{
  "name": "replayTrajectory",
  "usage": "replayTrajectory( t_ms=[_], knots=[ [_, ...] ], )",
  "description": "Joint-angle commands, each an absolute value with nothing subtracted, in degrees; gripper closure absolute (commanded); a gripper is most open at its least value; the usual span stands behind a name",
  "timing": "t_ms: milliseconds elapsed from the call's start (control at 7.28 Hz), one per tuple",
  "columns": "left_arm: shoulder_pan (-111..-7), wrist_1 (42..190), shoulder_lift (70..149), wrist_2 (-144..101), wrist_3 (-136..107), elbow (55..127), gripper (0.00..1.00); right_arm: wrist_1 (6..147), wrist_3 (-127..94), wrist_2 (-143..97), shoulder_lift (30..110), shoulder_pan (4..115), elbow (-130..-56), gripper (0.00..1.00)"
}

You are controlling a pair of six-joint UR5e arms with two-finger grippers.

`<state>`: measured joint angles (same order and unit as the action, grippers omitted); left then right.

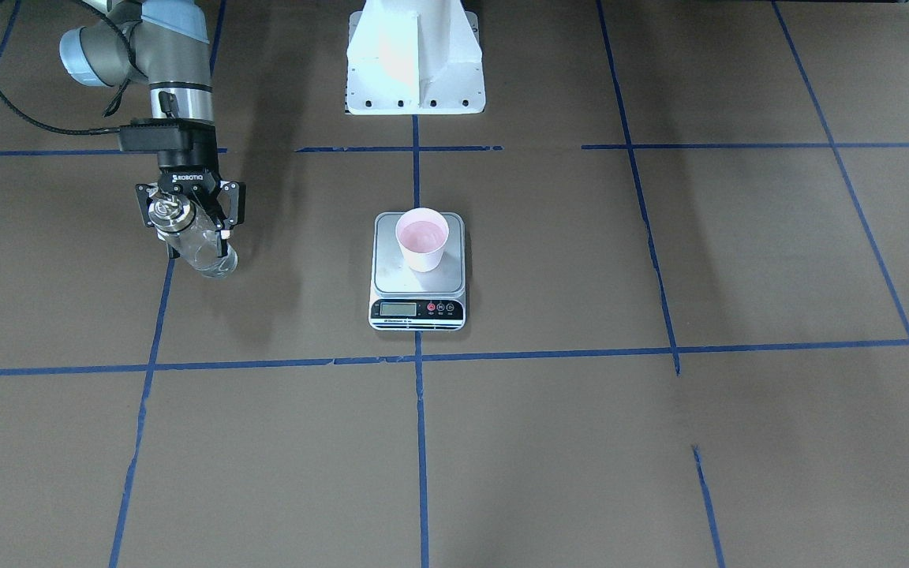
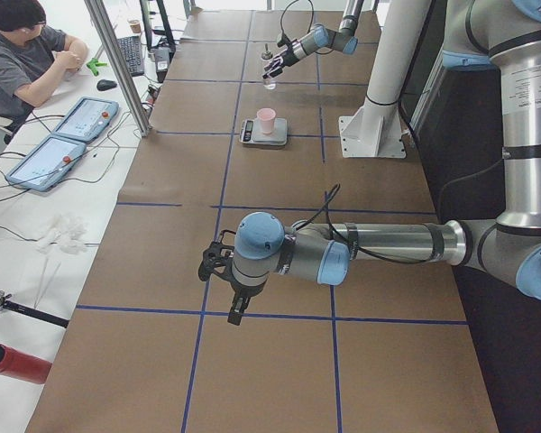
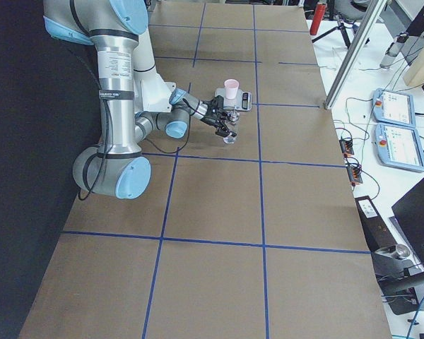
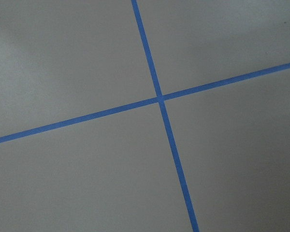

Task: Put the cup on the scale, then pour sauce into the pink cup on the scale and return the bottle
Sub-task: 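Lower the sauce bottle with the right gripper to its original spot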

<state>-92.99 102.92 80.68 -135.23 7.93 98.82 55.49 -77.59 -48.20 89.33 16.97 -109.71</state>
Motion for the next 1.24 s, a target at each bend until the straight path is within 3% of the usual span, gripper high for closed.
replayTrajectory(
  t_ms=[0,1099],
  knots=[
    [-92.99,102.92,80.77,-135.18,8.00,98.79,0.00,55.46,-78.92,-48.34,92.01,16.96,-109.43,1.00],
    [-92.90,102.92,80.86,-135.18,8.00,98.79,0.00,55.55,-78.66,-43.60,92.55,14.68,-108.19,1.00]
  ],
)
